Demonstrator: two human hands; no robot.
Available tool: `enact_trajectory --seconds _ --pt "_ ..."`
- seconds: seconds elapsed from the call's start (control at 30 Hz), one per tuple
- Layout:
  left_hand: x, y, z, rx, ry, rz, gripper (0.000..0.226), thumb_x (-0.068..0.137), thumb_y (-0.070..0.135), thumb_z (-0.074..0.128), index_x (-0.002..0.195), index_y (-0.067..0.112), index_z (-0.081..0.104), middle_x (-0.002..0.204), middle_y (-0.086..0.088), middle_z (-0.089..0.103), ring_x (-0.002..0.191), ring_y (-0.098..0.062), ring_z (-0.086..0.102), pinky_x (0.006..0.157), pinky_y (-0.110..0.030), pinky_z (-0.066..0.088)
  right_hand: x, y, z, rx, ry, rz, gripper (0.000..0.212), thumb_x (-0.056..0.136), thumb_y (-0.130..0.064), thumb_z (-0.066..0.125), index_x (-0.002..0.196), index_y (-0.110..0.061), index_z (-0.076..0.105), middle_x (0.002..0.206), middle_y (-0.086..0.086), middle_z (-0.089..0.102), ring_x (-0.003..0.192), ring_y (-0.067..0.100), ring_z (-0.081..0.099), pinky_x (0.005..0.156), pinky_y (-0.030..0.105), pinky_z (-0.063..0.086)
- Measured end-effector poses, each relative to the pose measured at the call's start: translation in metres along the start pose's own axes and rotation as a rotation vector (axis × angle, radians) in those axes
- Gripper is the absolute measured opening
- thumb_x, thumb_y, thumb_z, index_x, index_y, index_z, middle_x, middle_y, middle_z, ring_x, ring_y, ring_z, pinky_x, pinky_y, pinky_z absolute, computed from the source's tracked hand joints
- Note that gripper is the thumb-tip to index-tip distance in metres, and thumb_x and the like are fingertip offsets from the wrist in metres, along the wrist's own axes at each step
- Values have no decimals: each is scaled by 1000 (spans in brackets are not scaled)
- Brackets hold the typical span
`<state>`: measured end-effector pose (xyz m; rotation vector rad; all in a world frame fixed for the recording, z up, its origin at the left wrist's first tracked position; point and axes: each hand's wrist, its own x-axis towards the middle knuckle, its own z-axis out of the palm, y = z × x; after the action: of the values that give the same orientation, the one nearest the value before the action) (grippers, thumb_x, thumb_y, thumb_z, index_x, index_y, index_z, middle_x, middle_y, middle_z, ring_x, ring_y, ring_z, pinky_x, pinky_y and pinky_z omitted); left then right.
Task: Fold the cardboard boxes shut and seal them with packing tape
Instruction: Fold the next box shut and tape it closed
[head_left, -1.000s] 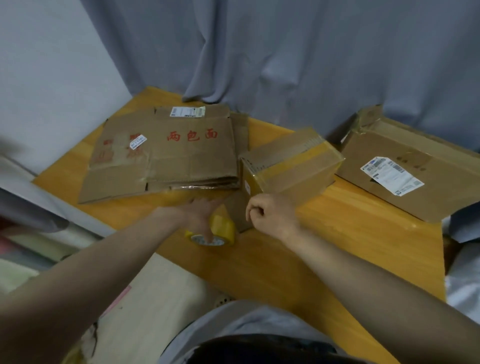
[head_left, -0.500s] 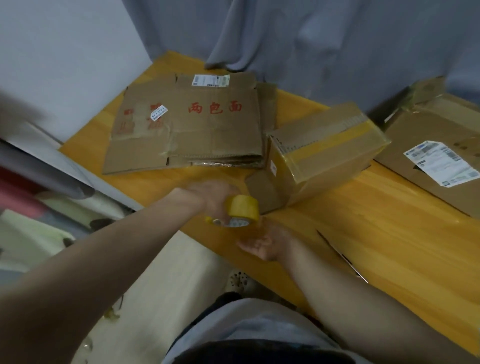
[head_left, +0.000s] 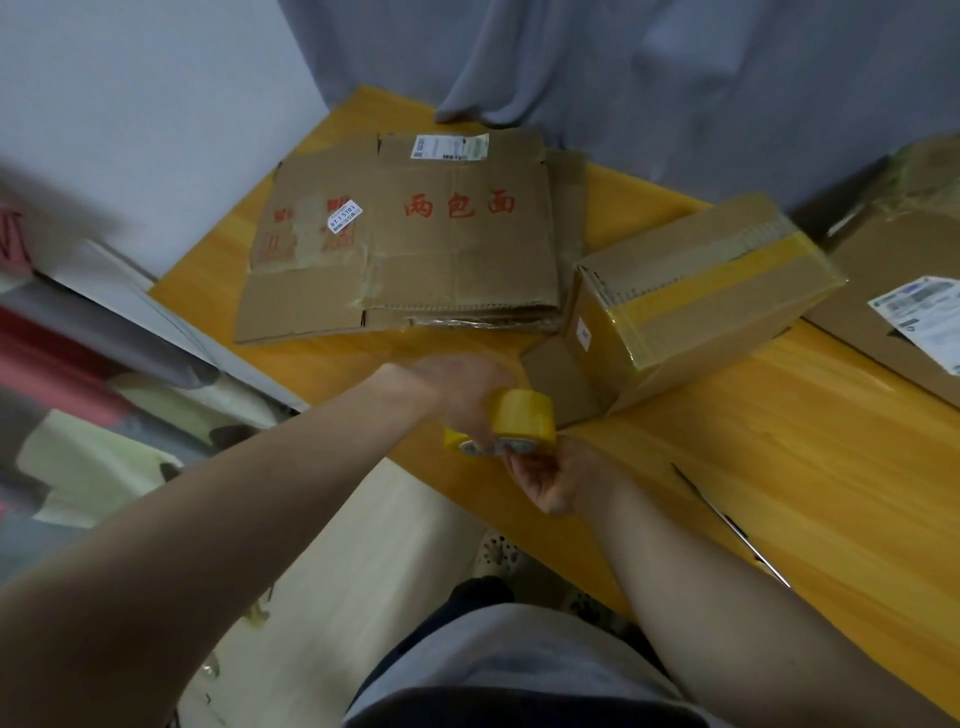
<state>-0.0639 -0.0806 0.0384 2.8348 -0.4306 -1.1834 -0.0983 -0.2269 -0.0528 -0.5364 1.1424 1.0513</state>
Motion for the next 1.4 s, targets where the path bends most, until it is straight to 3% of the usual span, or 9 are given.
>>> enact_trajectory --seconds 0.1,0.27,0.4,0.53,0.7,0.83,0.97,1.07,1.4 --pt "-2 4 0 33 -13 44 65 69 40 80 125 29 49 104 9 50 95 -12 47 74 -29 44 0 1 1 69 26 -16 38 97 -26 52 88 10 60 69 24 66 51 33 67 37 34 53" --pt "-3 -1 7 75 -89 89 63 64 37 84 117 23 52 99 8 52 93 -14 51 74 -29 47 -3 9 6 259 43 -48 23 100 -12 45 88 5 55 83 22 56 95 28 62 28 38 45" --pt "-12 -4 3 -104 -338 74 50 74 18 77 121 19 57 109 6 58 101 -13 55 83 -27 50 -12 16 1 222 174 -103 25 98 -10 50 77 3 53 79 17 58 85 25 59 61 34 53" --pt "-15 -10 -6 -473 -461 -41 16 89 10 54 96 12 68 90 -1 70 84 -13 66 76 -23 53 -28 25 6 -98 145 -99 29 98 -22 50 117 -5 63 120 18 64 112 31 59 96 39 48" --pt "-15 -29 -2 -965 -159 -281 48 92 39 42 117 2 58 108 -14 66 99 -26 62 83 -32 51 -50 38 21 -701 175 -449 46 99 -31 47 136 -4 47 134 20 52 119 36 52 98 42 45" --pt "-16 -19 7 -1105 -133 -232 64 88 53 46 120 0 58 121 -14 60 111 -26 56 94 -34 46 -56 33 11 -974 283 -774 27 99 -31 48 117 -12 54 108 7 56 101 26 55 91 37 46" --pt "-20 -2 5 -1163 -13 -72 56 49 48 75 94 17 68 101 -3 68 96 -17 61 79 -29 48 -70 27 4 -1036 306 -910 21 97 -28 52 110 -12 57 105 8 60 102 27 57 90 38 48" --pt "-17 6 -5 -1095 150 23 18 77 31 76 82 16 67 82 2 63 86 -15 58 73 -27 46 -82 21 0 -1079 323 -952 18 97 -29 51 107 -15 57 108 9 61 100 27 58 85 38 48" --pt "8 43 -52 -962 438 65 33 89 24 66 64 2 67 56 -8 59 54 -17 48 45 -20 40 -148 2 -23 -962 252 -1033 28 83 -35 70 108 -27 61 121 -2 59 110 18 56 92 33 48"
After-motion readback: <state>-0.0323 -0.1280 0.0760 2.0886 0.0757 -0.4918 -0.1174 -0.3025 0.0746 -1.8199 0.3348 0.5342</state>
